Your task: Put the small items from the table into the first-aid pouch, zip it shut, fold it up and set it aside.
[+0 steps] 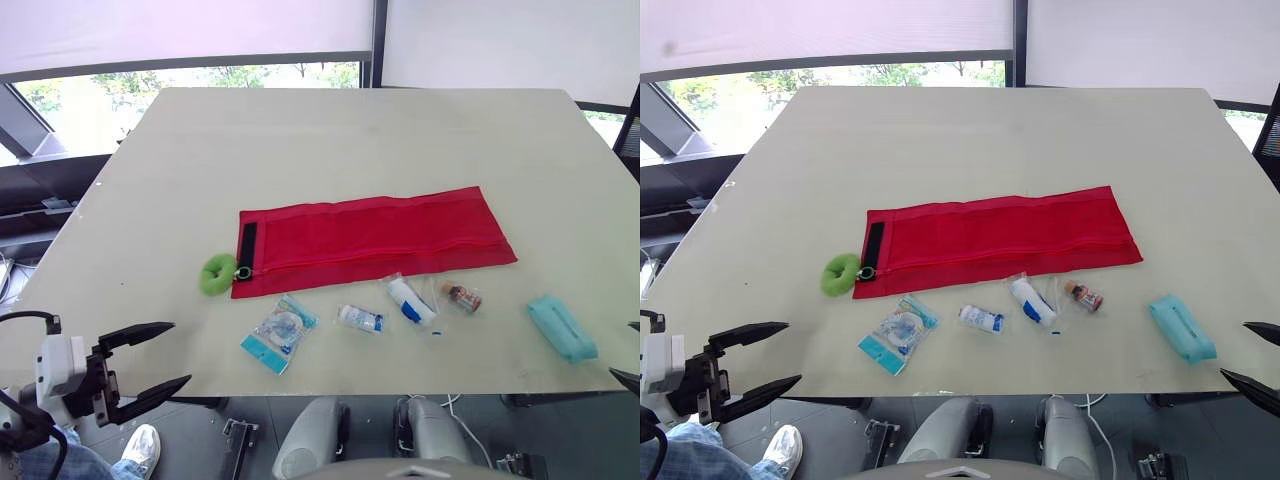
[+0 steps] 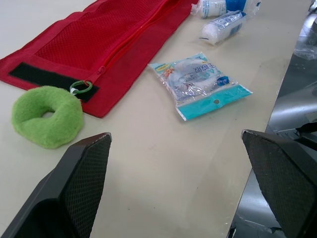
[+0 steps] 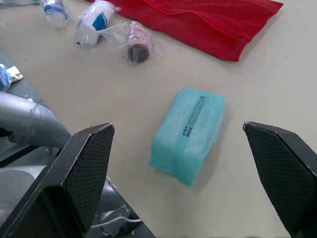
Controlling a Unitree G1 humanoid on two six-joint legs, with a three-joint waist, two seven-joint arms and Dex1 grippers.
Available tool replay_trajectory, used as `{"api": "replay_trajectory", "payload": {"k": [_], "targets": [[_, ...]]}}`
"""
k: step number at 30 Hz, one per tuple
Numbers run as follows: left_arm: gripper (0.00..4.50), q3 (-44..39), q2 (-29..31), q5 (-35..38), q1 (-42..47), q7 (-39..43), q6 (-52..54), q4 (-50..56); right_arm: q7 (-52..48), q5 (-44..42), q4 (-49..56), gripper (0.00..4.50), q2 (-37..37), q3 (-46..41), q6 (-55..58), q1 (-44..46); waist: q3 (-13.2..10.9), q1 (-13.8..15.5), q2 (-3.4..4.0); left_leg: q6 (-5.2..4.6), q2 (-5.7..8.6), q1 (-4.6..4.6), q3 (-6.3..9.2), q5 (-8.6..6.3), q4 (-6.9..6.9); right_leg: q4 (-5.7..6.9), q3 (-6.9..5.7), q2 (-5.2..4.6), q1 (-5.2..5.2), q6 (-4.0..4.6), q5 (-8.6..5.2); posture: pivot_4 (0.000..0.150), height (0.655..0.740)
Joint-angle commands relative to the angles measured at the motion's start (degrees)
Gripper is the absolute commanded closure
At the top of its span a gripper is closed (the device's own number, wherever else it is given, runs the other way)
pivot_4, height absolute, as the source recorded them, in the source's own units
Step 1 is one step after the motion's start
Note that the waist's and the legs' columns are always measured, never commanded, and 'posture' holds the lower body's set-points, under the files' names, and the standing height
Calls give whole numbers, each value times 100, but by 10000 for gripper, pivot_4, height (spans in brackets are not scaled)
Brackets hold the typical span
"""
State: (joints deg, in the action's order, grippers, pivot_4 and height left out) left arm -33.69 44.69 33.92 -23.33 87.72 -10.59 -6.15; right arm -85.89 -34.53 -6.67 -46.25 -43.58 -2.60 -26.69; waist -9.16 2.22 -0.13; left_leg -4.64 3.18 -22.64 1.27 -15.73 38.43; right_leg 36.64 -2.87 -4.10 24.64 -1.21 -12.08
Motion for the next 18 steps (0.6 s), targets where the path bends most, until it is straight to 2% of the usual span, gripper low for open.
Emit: {"api": "replay_trajectory", "payload": {"k": [1,18], "targets": [[0,-74,49,70,6,23,-43,69,2,-95,83,516,-42,-60,7,-8,0,0,0,0,0,0,0,0,0,0,0,0,0,0,0,1500,7395],[0,-36,25,35,71,-22,-85,-100,-109,-68,-128,516,-69,-81,-83,39,0,0,0,0,0,0,0,0,0,0,-1,0,0,1,0,1500,7395]]}}
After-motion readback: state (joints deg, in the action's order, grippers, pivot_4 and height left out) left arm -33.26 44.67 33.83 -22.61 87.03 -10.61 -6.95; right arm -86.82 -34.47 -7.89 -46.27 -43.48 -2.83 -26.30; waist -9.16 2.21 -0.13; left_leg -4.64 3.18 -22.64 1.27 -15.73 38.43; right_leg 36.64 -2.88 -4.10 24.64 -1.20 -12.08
